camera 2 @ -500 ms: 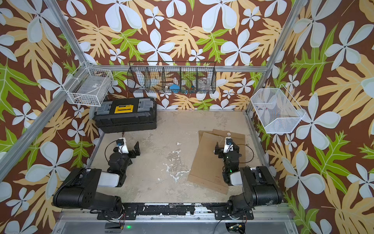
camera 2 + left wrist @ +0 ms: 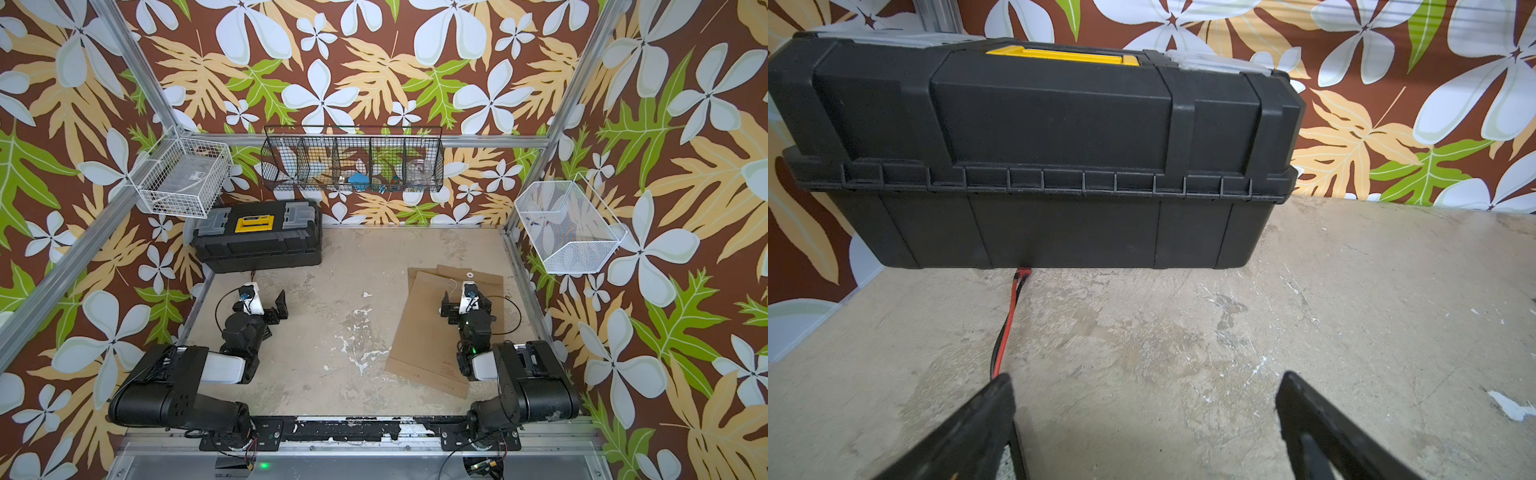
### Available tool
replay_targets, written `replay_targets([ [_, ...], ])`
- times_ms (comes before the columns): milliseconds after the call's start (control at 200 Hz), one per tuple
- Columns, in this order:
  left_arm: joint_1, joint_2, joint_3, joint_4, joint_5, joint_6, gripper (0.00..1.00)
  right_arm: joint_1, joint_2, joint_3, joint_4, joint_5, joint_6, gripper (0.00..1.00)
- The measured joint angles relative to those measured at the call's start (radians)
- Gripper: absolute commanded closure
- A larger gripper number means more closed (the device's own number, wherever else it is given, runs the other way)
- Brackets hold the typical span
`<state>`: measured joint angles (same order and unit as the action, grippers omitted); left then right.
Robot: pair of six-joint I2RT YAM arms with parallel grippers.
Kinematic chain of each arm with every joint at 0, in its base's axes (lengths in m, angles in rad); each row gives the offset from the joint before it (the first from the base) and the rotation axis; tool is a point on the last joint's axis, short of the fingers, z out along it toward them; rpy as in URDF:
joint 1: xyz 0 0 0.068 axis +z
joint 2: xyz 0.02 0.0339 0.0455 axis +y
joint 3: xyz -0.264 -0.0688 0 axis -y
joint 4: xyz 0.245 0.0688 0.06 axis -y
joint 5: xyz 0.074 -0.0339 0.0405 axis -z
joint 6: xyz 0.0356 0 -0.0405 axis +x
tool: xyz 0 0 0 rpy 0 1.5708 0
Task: Close the mouth of the file bag
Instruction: Pick up the file bag from the center of the board.
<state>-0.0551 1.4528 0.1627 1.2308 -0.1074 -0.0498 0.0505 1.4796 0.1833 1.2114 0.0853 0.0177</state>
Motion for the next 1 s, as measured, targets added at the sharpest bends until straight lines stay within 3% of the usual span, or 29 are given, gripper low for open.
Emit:
replay_targets([
  [581,0.005,-0.023,0.001,-0.008,0.000,0.000,0.00,0.006,-0.014,0.011,-0.013,0.024,0.000,0.00],
  [756,-0.080,-0.226,0.032,-0.124,-0.104,0.009,0.00,0.107,-0.208,0.215,-0.314,0.103,-0.011,0.00],
  [836,-0.119,-0.320,0.049,-0.185,-0.165,-0.009,0.00,0.115,-0.275,0.338,-0.503,0.134,0.068,0.00],
  [1001,-0.136,-0.481,0.188,-0.411,-0.207,-0.179,0.00,0.126,-0.339,0.542,-0.877,0.113,0.272,0.00],
])
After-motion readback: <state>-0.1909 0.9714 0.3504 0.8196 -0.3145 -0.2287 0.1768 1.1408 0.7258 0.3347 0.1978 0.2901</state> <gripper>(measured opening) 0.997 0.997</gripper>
